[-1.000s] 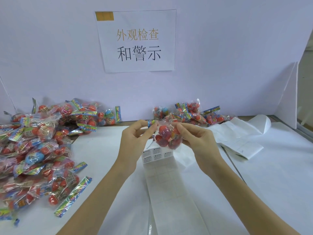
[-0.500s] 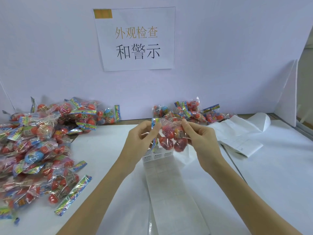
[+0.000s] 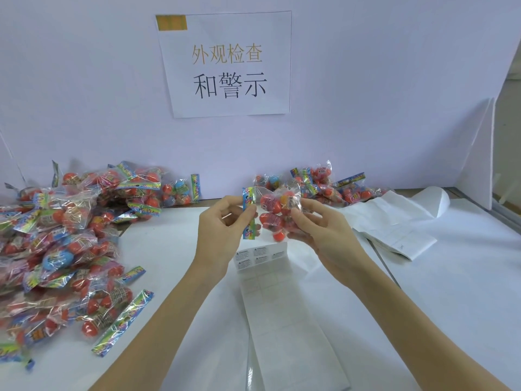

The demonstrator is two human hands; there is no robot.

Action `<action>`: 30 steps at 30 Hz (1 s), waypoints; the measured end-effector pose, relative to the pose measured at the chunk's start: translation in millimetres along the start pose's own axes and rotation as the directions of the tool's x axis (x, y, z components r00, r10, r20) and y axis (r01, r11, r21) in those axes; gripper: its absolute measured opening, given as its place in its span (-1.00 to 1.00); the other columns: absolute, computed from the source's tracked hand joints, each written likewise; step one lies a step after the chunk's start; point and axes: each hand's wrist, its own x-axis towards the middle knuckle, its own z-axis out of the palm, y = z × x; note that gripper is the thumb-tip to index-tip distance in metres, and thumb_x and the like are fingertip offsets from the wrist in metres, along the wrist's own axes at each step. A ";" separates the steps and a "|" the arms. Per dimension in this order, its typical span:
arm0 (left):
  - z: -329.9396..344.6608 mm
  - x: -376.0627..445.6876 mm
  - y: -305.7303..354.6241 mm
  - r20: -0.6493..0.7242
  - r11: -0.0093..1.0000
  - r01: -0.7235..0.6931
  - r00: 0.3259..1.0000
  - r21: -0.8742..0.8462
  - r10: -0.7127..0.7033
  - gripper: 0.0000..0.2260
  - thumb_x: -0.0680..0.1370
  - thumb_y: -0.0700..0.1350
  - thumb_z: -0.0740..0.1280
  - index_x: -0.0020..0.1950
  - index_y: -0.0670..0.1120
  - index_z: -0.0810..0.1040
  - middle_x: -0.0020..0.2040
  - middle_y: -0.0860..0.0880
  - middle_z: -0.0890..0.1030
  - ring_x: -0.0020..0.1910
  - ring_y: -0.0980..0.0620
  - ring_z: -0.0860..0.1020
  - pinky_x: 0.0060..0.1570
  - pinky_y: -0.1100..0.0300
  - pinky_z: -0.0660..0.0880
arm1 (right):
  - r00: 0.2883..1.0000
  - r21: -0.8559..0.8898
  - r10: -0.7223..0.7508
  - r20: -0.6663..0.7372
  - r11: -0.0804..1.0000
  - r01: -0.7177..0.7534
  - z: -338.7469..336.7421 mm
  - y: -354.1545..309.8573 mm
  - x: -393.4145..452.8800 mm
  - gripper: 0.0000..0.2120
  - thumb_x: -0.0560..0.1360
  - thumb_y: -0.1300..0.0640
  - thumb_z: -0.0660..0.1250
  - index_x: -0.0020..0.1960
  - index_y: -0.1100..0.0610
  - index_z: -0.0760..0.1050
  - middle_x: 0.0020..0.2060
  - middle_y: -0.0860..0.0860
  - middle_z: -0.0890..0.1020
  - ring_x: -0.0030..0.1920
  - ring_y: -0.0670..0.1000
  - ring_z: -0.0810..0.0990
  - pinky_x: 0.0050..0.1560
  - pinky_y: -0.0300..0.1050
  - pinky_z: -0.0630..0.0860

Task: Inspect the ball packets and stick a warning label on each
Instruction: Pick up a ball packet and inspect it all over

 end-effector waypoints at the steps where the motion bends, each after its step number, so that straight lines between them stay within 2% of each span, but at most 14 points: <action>1: 0.1 0.3 0.0 0.011 1.000 0.021 1.000 -0.007 -0.021 -0.91 0.60 -0.27 0.44 0.09 -0.16 0.67 -0.21 -0.24 0.58 -0.20 -0.14 0.69 -0.10 -0.04 0.69 | 1.000 -0.019 -0.008 -0.006 1.000 0.008 0.5 1.1 0.5 -0.77 0.65 0.19 0.36 0.29 0.17 0.59 -0.09 0.09 0.75 -0.08 0.04 0.72 0.06 -0.10 0.65; 4: -3.1 1.3 0.6 0.129 0.998 0.068 0.989 0.013 -0.069 -0.85 0.63 -0.24 0.41 0.19 -0.11 0.62 -0.12 -0.13 0.64 -0.10 -0.06 0.67 -0.03 0.02 0.62 | 0.998 -0.085 -0.062 -0.026 0.995 0.060 -0.4 0.5 0.6 -0.78 0.66 0.13 0.36 0.29 0.07 0.62 -0.12 -0.01 0.74 -0.14 -0.07 0.65 -0.05 -0.17 0.56; 6: -6.4 0.8 3.6 0.207 0.998 0.068 0.976 0.007 -0.068 -0.76 0.60 -0.08 0.41 0.25 -0.07 0.61 0.03 -0.06 0.69 0.00 -0.01 0.64 -0.01 0.12 0.57 | 0.996 -0.102 -0.091 0.015 0.990 0.092 -3.9 -3.8 -0.1 -0.79 0.61 0.04 0.41 0.21 0.00 0.69 -0.11 0.01 0.73 -0.18 -0.07 0.56 -0.13 -0.17 0.47; 7: -6.7 0.1 5.3 0.238 0.998 0.068 0.969 0.010 -0.068 -0.70 0.58 0.02 0.39 0.27 -0.04 0.61 0.09 -0.06 0.70 0.03 0.01 0.64 0.01 0.15 0.56 | 0.994 -0.130 -0.093 0.053 0.986 0.099 -6.1 -5.9 -0.9 -0.77 0.57 -0.01 0.45 0.20 -0.01 0.70 -0.08 0.08 0.72 -0.17 -0.05 0.53 -0.17 -0.19 0.44; 9: -4.5 -3.1 7.8 0.283 0.998 0.046 0.957 0.043 -0.057 -0.67 0.58 0.13 0.39 0.28 0.00 0.63 0.08 -0.01 0.71 0.01 0.03 0.65 0.02 0.18 0.56 | 0.993 -0.225 -0.077 0.089 0.970 0.096 -8.1 -7.4 -1.3 -0.69 0.50 -0.07 0.54 0.19 0.02 0.68 -0.10 0.17 0.72 -0.22 -0.03 0.54 -0.25 -0.27 0.43; 10: -2.4 -5.1 7.9 0.297 0.997 0.027 0.954 0.066 -0.045 -0.68 0.59 0.15 0.42 0.25 0.01 0.66 0.04 0.02 0.72 -0.02 0.04 0.65 0.01 0.19 0.58 | 0.994 -0.263 -0.071 0.086 0.961 0.092 -8.4 -7.4 -1.7 -0.64 0.46 -0.09 0.57 0.17 0.05 0.66 -0.17 0.11 0.73 -0.26 -0.06 0.57 -0.29 -0.31 0.44; 12: 0.5 -7.5 6.8 0.276 0.996 0.010 0.961 0.085 -0.033 -0.72 0.55 0.11 0.45 0.17 -0.01 0.70 0.00 0.03 0.74 -0.06 0.04 0.66 -0.03 0.19 0.61 | 0.994 -0.296 -0.064 0.083 0.951 0.086 -7.8 -7.0 -1.4 -0.58 0.40 -0.13 0.56 0.12 0.11 0.64 -0.26 -0.03 0.72 -0.32 -0.12 0.60 -0.32 -0.32 0.45; 14: 0.5 -7.0 6.1 0.224 0.998 0.007 0.974 0.064 -0.021 -0.82 0.55 0.00 0.47 0.09 -0.06 0.70 -0.02 -0.01 0.74 -0.11 0.03 0.65 -0.11 0.22 0.60 | 0.993 -0.300 -0.071 0.091 0.949 0.095 -7.2 -7.0 -1.3 -0.64 0.50 -0.14 0.45 0.10 0.13 0.68 -0.27 -0.08 0.68 -0.32 -0.11 0.52 -0.28 -0.27 0.44; 17: -2.4 -4.4 7.1 0.188 0.999 0.036 0.981 0.011 -0.037 -0.97 0.57 -0.12 0.48 -0.04 -0.07 0.69 -0.06 -0.03 0.72 -0.18 0.04 0.62 -0.18 0.24 0.58 | 0.995 -0.248 -0.082 0.064 0.964 0.096 -9.3 -5.3 -0.4 -0.67 0.67 -0.05 0.30 0.07 0.16 0.74 -0.23 0.05 0.65 -0.25 -0.07 0.48 -0.24 -0.22 0.44; 19: -4.3 -3.0 7.5 0.200 0.997 0.071 0.978 -0.025 -0.065 -0.92 0.56 -0.15 0.49 -0.14 -0.03 0.69 -0.07 -0.03 0.71 -0.18 0.04 0.60 -0.17 0.24 0.57 | 0.994 -0.279 -0.105 0.041 0.954 0.113 -9.1 -4.1 -0.2 -0.67 0.69 0.00 0.29 0.01 0.15 0.75 -0.20 0.19 0.67 -0.24 -0.07 0.52 -0.23 -0.20 0.45; 21: -5.4 -2.3 8.6 0.215 0.992 0.104 0.973 -0.068 -0.087 -0.90 0.52 -0.12 0.51 -0.20 0.00 0.70 -0.07 -0.02 0.71 -0.17 0.05 0.59 -0.14 0.26 0.57 | 0.992 -0.288 -0.120 0.033 0.949 0.125 -7.1 -4.5 -1.0 -0.70 0.69 0.01 0.29 0.01 0.09 0.77 -0.18 0.19 0.70 -0.23 -0.09 0.55 -0.25 -0.23 0.45; 25: -3.8 -2.5 7.5 0.176 0.973 0.155 0.976 -0.172 -0.125 -0.95 0.44 -0.08 0.52 -0.18 -0.05 0.73 -0.07 -0.07 0.72 -0.15 0.02 0.64 -0.05 0.24 0.60 | 0.990 -0.291 -0.139 0.019 0.947 0.139 -1.0 -4.2 -3.2 -0.68 0.69 -0.05 0.26 -0.07 -0.11 0.77 -0.20 0.01 0.74 -0.19 -0.11 0.59 -0.20 -0.24 0.49; 27: -3.0 -2.2 4.3 0.118 0.977 0.119 0.988 -0.179 -0.099 -0.95 0.49 -0.14 0.50 -0.17 -0.06 0.74 -0.10 -0.09 0.72 -0.18 0.01 0.67 -0.07 0.25 0.62 | 0.990 -0.268 -0.125 0.060 0.954 0.137 0.9 -4.3 -4.6 -0.68 0.69 -0.09 0.23 0.05 -0.05 0.75 -0.11 0.01 0.76 -0.12 -0.09 0.66 -0.13 -0.24 0.56; 30: -6.4 0.5 3.3 0.046 0.987 0.068 0.997 -0.148 -0.062 -0.92 0.56 -0.20 0.47 -0.13 -0.12 0.72 -0.10 -0.13 0.73 -0.17 -0.02 0.70 -0.08 0.18 0.66 | 0.988 -0.293 -0.073 0.140 0.949 0.111 1.3 -4.0 -4.7 -0.64 0.58 -0.16 0.35 0.21 0.07 0.62 -0.05 0.06 0.76 -0.02 0.06 0.73 -0.05 -0.21 0.61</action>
